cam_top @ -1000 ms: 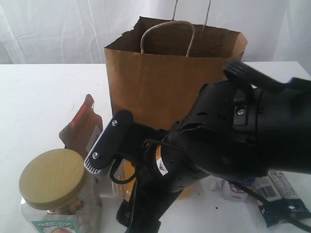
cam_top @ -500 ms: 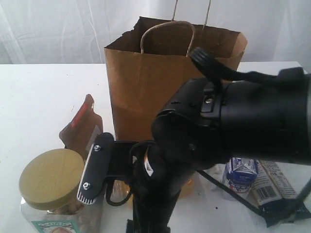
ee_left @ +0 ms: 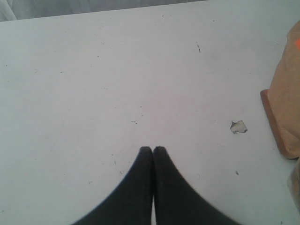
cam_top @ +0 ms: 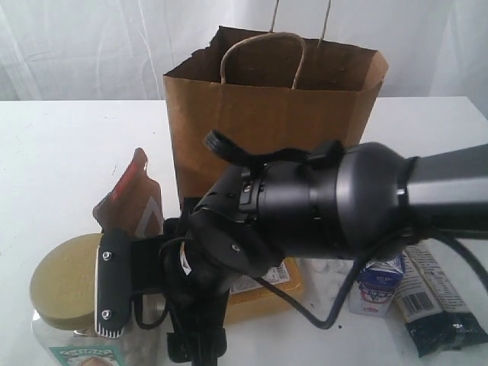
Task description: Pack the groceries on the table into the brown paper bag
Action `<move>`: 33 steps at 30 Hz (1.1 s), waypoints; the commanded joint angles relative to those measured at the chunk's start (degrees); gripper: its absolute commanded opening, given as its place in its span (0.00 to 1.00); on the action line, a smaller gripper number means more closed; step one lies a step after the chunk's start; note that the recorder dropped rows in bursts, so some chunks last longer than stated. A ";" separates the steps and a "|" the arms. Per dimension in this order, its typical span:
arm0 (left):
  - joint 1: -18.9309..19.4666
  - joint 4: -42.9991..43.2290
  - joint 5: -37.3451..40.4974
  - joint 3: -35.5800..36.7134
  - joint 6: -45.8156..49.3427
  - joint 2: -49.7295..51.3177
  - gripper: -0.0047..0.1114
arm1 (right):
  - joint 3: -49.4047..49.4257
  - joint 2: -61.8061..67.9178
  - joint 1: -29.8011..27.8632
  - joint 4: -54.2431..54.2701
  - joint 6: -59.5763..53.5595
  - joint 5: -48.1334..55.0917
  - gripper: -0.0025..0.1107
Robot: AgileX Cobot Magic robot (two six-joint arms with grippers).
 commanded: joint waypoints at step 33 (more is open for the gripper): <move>0.07 0.00 -0.21 0.19 0.00 -0.21 0.04 | -1.64 -3.02 -0.69 -0.43 25.27 -0.90 0.56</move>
